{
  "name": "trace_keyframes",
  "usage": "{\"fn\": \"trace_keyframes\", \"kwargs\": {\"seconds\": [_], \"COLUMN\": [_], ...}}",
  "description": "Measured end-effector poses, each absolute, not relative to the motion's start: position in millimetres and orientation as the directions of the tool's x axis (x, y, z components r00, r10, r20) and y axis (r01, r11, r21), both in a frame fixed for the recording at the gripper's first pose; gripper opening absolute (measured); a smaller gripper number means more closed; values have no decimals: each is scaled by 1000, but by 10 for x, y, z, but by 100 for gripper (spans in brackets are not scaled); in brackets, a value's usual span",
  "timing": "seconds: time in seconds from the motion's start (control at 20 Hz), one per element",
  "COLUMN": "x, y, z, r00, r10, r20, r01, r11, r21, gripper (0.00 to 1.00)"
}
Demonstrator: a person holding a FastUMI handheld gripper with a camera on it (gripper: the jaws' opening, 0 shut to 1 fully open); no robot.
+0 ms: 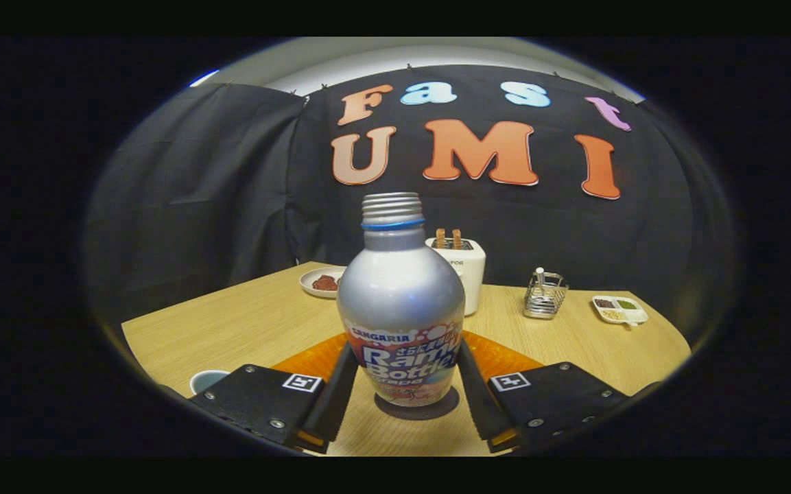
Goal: Take the bottle from table, then pour the juice into the cup, finally place the bottle on the coaster
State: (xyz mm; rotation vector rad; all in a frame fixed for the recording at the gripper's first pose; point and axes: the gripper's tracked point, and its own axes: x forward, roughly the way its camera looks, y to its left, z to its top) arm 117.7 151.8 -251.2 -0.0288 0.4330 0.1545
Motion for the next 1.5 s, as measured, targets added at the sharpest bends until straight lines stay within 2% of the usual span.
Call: {"fn": "trace_keyframes", "kwargs": {"seconds": [1.05, 1.25, 1.35, 1.4, 1.5], "x": [1159, 1150, 1164, 1152, 1103], "y": [1448, 1479, 1442, 1432, 1408], "z": [-3075, -3055, -2936, -2877, -2753], "r00": [856, 849, 865, 874, 883], "r10": [177, 196, 183, 179, 183], "r20": [-486, -490, -467, -453, -433], "r01": [-167, -176, -170, -170, -178], "r11": [984, 981, 983, 984, 983], "r21": [63, 88, 71, 61, 51], "gripper": [75, 80, 87, 94, 97]}}
